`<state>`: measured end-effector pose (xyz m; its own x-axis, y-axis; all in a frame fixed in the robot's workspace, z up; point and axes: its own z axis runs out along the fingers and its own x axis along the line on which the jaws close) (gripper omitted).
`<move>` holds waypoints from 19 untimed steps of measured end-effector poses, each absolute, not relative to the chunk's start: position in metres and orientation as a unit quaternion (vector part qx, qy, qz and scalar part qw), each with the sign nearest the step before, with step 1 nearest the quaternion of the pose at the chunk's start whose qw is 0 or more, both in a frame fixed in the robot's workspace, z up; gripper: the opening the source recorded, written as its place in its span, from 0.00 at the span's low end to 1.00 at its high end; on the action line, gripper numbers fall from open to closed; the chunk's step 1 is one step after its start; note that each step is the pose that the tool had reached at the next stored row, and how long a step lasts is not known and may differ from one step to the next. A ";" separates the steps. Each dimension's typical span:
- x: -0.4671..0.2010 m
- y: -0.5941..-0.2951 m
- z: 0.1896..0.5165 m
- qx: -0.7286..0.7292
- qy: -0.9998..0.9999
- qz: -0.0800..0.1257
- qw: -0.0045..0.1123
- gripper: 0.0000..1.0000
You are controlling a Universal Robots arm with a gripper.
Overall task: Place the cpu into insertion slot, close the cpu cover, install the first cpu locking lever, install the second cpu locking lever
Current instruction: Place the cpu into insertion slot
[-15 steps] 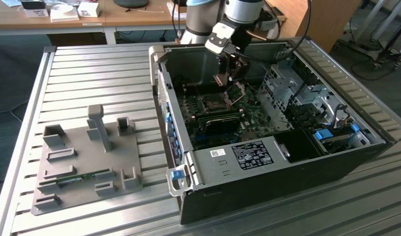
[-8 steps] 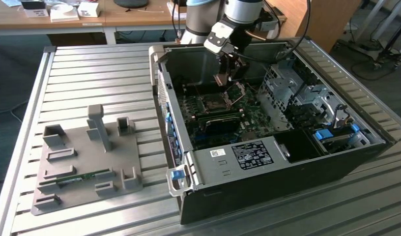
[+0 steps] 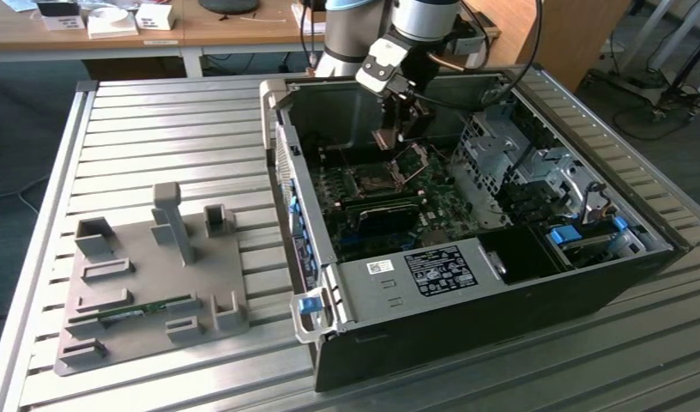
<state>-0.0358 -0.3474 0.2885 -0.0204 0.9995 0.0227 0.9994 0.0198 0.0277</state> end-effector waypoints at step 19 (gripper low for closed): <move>-0.036 -0.347 0.287 0.706 0.708 0.015 -0.001 0.54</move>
